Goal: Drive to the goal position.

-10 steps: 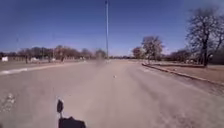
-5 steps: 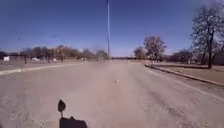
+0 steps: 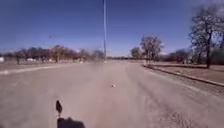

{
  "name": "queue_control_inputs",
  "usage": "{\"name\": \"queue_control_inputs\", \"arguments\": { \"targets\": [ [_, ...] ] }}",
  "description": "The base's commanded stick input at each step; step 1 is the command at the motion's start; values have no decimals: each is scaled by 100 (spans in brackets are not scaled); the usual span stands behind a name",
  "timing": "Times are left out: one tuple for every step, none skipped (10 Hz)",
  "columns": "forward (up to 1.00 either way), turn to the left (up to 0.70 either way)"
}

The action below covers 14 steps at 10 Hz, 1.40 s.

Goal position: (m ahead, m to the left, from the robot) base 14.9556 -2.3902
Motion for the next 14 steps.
{"name": "queue_control_inputs", "arguments": {
  "targets": [
    [100,-27],
    [100,0],
    [100,0],
    [100,0],
    [100,0],
    [100,0],
    [100,0],
    [100,0],
    [100,0],
    [100,0],
    [100,0],
    [100,0],
    [100,0],
    [100,27]
  ]
}}
